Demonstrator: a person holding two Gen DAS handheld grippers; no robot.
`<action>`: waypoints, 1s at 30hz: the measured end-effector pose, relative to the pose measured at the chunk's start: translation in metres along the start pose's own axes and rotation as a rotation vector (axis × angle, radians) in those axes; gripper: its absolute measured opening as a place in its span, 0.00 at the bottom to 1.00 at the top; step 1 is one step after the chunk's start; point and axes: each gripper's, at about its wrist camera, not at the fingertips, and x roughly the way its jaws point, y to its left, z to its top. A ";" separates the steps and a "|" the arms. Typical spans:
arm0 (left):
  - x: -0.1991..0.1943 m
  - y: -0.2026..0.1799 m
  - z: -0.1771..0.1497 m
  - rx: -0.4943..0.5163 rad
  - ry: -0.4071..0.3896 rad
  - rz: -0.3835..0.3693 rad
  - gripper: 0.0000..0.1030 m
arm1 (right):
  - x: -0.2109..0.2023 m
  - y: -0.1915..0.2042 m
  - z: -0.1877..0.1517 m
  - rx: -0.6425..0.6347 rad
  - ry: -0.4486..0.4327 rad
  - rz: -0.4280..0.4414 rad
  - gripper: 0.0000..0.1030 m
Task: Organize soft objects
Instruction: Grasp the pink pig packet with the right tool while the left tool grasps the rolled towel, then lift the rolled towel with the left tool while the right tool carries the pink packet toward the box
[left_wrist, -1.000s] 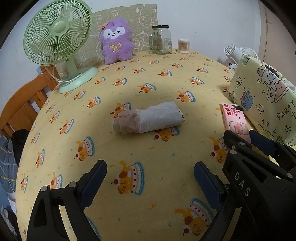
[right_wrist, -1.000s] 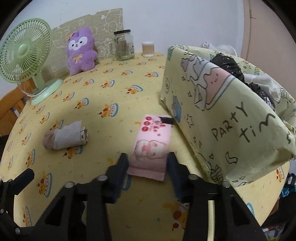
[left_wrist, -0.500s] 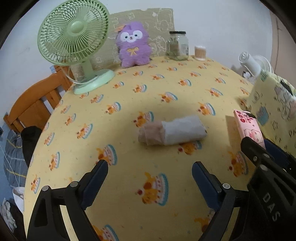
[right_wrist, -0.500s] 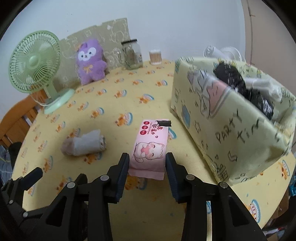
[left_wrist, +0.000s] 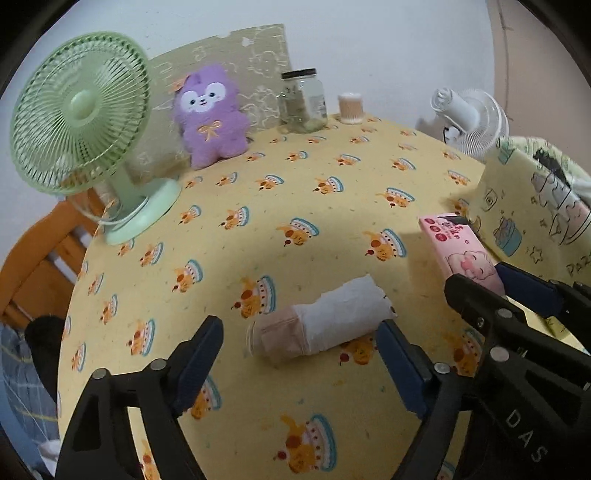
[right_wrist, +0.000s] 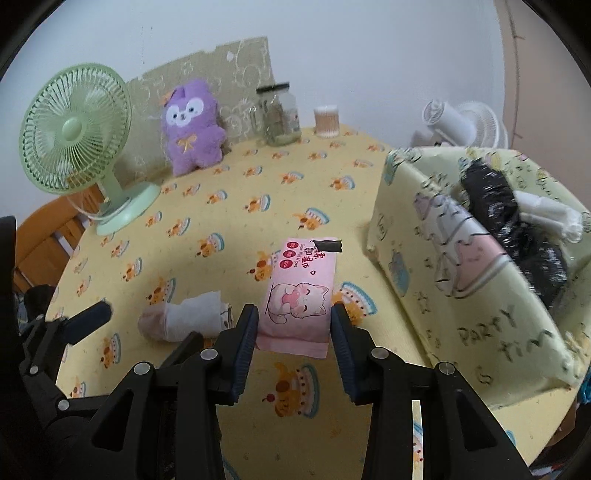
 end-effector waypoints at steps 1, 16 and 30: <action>0.002 -0.001 0.001 0.005 0.000 0.007 0.82 | 0.002 0.000 0.000 0.000 0.007 -0.001 0.41; 0.014 -0.010 -0.005 0.023 0.034 -0.054 0.28 | 0.021 0.006 0.000 -0.041 0.059 0.009 0.42; -0.019 0.000 -0.019 -0.110 0.025 0.024 0.26 | 0.003 0.018 -0.003 -0.092 0.059 0.087 0.42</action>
